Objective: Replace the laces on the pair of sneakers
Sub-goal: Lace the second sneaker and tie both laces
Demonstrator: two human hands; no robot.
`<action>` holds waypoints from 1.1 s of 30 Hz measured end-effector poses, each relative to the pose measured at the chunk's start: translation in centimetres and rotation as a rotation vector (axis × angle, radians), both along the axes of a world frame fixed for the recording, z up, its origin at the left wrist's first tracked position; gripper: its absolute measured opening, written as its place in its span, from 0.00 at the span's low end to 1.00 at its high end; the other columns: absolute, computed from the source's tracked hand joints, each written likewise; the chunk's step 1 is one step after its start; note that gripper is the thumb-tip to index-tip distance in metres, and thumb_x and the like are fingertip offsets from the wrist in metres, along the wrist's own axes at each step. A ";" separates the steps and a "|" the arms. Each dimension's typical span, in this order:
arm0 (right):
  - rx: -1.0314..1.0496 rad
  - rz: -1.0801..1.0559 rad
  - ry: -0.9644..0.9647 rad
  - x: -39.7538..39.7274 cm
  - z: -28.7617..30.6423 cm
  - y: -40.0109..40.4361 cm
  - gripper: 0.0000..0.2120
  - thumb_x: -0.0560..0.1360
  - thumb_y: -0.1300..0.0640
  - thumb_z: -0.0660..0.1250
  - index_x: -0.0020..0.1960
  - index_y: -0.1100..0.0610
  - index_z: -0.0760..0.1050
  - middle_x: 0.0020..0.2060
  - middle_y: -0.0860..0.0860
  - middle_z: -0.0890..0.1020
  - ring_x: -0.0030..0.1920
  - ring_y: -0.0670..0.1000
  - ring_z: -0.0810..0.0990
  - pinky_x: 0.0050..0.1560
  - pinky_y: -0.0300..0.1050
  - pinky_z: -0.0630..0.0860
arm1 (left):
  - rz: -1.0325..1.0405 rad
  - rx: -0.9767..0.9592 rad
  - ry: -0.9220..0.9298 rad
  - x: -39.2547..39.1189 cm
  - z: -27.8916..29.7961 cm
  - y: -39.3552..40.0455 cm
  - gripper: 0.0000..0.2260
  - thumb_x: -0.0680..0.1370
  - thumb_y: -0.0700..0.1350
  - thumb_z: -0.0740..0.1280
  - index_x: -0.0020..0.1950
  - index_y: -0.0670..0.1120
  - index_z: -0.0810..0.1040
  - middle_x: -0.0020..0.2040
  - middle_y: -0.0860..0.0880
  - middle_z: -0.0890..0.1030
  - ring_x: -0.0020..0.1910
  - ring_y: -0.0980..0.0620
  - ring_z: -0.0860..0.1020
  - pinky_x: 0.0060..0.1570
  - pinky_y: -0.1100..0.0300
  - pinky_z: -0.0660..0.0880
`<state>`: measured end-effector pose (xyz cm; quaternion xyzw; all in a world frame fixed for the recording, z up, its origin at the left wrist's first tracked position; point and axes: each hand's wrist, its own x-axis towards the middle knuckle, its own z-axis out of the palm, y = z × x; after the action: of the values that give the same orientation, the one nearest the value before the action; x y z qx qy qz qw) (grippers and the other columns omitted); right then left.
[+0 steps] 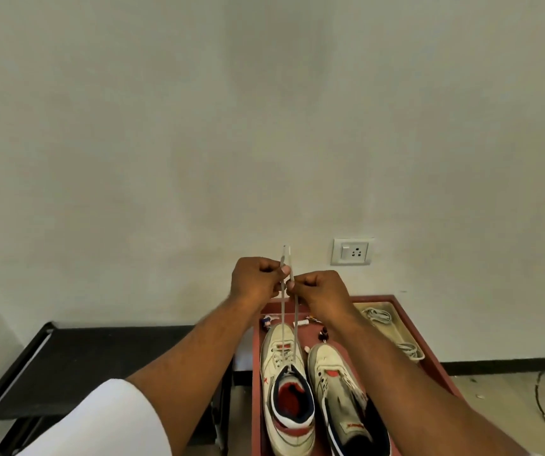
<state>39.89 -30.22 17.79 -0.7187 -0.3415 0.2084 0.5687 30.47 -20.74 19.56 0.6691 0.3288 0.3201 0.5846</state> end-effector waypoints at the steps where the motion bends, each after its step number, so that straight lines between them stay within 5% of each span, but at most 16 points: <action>1: 0.001 -0.001 -0.027 0.1 0.0 0.1 0.05 0.75 0.61 0.71 0.42 0.58 0.85 0.32 0.54 0.84 0.29 0.46 0.77 0.34 0.41 0.74 | 0.004 -0.012 -0.007 0.1 0.1 0.0 0.03 0.75 0.38 0.73 0.41 0.41 0.84 0.37 0.41 0.85 0.40 0.41 0.85 0.46 0.47 0.82; 6: 0.018 0.006 -0.159 0.9 -0.1 0.6 0.07 0.75 0.60 0.70 0.41 0.59 0.85 0.32 0.52 0.84 0.31 0.43 0.79 0.33 0.33 0.73 | -0.007 -0.051 -0.036 0.7 -0.1 0.3 0.01 0.74 0.37 0.74 0.43 0.39 0.84 0.40 0.39 0.85 0.41 0.41 0.85 0.41 0.53 0.83; 11: 0.039 0.018 -0.205 1.6 -0.6 1.3 0.08 0.76 0.60 0.69 0.39 0.60 0.84 0.26 0.44 0.80 0.27 0.39 0.76 0.31 0.30 0.69 | -0.032 -0.046 -0.031 1.3 -0.2 0.7 0.02 0.74 0.38 0.74 0.42 0.43 0.84 0.37 0.45 0.85 0.37 0.53 0.84 0.35 0.60 0.78; 16: 0.148 0.091 -0.031 2.4 -2.0 1.9 0.06 0.76 0.61 0.69 0.46 0.54 0.84 0.35 0.47 0.85 0.37 0.43 0.82 0.41 0.35 0.77 | -0.009 -0.004 -0.067 3.0 -0.1 1.7 0.05 0.75 0.36 0.72 0.39 0.43 0.82 0.35 0.49 0.82 0.31 0.62 0.79 0.31 0.73 0.72; 21: -0.183 0.229 0.169 2.5 -11.5 1.4 0.10 0.77 0.58 0.68 0.42 0.63 0.82 0.34 0.60 0.81 0.34 0.57 0.79 0.40 0.52 0.78 | 0.064 -0.080 -0.105 5.4 -1.7 3.9 0.01 0.76 0.39 0.73 0.44 0.42 0.83 0.37 0.48 0.81 0.29 0.60 0.75 0.30 0.71 0.72; 24: -0.107 0.135 0.394 2.4 -14.3 2.2 0.09 0.78 0.61 0.67 0.46 0.67 0.81 0.36 0.58 0.83 0.37 0.57 0.79 0.39 0.47 0.79 | 0.093 -0.003 0.034 5.6 -5.6 5.5 0.21 0.79 0.42 0.69 0.71 0.47 0.72 0.65 0.46 0.76 0.55 0.54 0.79 0.55 0.64 0.76; 26: -0.071 0.060 0.444 2.3 -14.6 2.5 0.09 0.78 0.62 0.66 0.44 0.66 0.81 0.35 0.58 0.83 0.36 0.56 0.80 0.40 0.48 0.80 | 0.059 0.167 0.156 3.3 -9.1 4.6 0.29 0.79 0.36 0.65 0.75 0.59 0.63 0.72 0.51 0.67 0.64 0.51 0.74 0.61 0.59 0.74; 29: -0.015 -0.016 0.559 2.2 -15.4 2.6 0.08 0.77 0.62 0.67 0.41 0.62 0.82 0.36 0.59 0.84 0.36 0.56 0.82 0.43 0.53 0.81 | -0.171 0.169 0.241 -0.4 -14.4 2.0 0.28 0.78 0.35 0.67 0.65 0.66 0.64 0.58 0.54 0.78 0.51 0.60 0.79 0.47 0.68 0.77; 33: -0.011 -0.061 0.652 2.5 -15.3 2.7 0.06 0.76 0.62 0.68 0.45 0.64 0.81 0.35 0.58 0.84 0.35 0.52 0.84 0.33 0.45 0.81 | -0.225 -0.079 0.263 -0.8 -17.7 1.4 0.31 0.72 0.43 0.76 0.68 0.60 0.66 0.43 0.49 0.85 0.44 0.57 0.84 0.42 0.70 0.77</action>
<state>42.41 -27.49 2.46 -0.6272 -0.1185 0.4121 0.6502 29.70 -19.31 1.90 0.7142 0.3378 0.1491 0.5946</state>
